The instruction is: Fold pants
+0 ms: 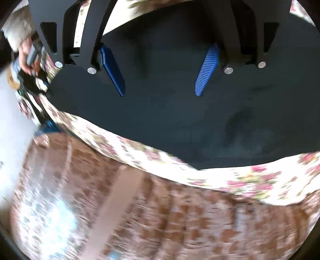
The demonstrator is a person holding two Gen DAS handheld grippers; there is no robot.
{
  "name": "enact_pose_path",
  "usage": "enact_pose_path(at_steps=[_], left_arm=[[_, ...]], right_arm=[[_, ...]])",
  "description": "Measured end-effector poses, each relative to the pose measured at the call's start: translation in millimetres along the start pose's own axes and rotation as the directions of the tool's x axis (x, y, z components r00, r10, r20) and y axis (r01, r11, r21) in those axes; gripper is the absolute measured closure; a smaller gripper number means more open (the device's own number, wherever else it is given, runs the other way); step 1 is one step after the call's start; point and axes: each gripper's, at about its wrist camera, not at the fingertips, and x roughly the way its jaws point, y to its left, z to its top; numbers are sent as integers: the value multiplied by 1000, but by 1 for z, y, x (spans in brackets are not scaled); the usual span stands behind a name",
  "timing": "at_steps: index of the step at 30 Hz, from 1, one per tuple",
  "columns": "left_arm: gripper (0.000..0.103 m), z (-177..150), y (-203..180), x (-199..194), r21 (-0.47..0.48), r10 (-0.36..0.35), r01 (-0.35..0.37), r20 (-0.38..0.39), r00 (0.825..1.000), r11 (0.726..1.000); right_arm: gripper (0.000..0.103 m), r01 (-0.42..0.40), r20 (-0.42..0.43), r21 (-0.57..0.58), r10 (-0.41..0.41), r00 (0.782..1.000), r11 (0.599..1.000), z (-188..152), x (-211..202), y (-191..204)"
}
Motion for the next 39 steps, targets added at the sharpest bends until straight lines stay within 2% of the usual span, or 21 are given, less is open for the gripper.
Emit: enact_pose_path(at_steps=[2,5,7,9,10,12,13,15,17,19,20,22,24,25,26,27,32,35,37,39], left_arm=[[31,-2,-20,19,64,-24,28,-53,998,998],[31,-11,-41,39,139,4,16,-136,991,990],[31,-16,-45,44,177,43,-15,-154,987,984],[31,-17,-48,44,209,56,-22,-160,986,978],[31,-17,-49,42,214,52,-15,-171,984,977],[31,-12,-47,38,197,28,9,-184,982,980],[31,-8,-43,32,168,4,29,-188,982,985],[31,-1,-34,23,121,-11,33,-178,984,992],[31,14,-22,12,59,-10,18,-134,991,998],[31,29,-11,4,19,9,-7,-89,996,1000],[31,36,-8,3,12,22,-21,-76,997,1000],[31,51,-4,6,15,69,-69,-64,996,998],[31,65,1,17,31,113,-111,-71,991,993],[32,68,2,21,40,132,-129,-73,989,991],[36,74,3,27,56,156,-152,-77,985,987],[40,81,4,35,69,170,-164,-84,982,984],[72,100,11,66,93,205,-196,-96,974,976],[80,103,24,87,54,215,-210,-120,969,976],[83,105,39,100,22,220,-219,-136,966,976],[83,105,46,108,1,202,-204,-135,970,979]], right_arm=[[97,15,-11,-45,-16,1000,999,4,-1,7],[98,32,6,-139,-31,999,990,4,-14,24],[97,94,1,-137,-95,995,986,1,-14,20],[94,144,-28,-88,-147,989,986,-3,-5,4],[94,145,-32,-82,-148,988,986,-4,-4,0],[81,145,-10,-95,-147,989,985,-7,-7,4],[77,169,22,-115,-168,986,979,-8,-12,10],[62,254,130,-167,-235,963,953,-8,-26,28],[60,280,235,-232,-226,945,932,-10,-40,52],[60,259,252,-307,-185,950,916,-19,-40,72],[60,227,225,-355,-153,962,907,-25,-33,82],[62,136,104,-473,-98,990,870,-46,-5,104],[78,88,-5,-570,-110,994,817,-69,28,120],[79,71,-41,-611,-121,992,789,-81,42,127],[81,56,-67,-640,-129,989,767,-93,56,133],[81,49,-76,-647,-128,989,761,-98,62,135],[81,22,-126,-664,-141,982,748,-121,94,129],[83,27,-136,-642,-149,979,766,-122,103,117],[82,10,-143,-631,-129,981,776,-120,103,113],[82,-1,-149,-624,-118,982,782,-119,105,111]])
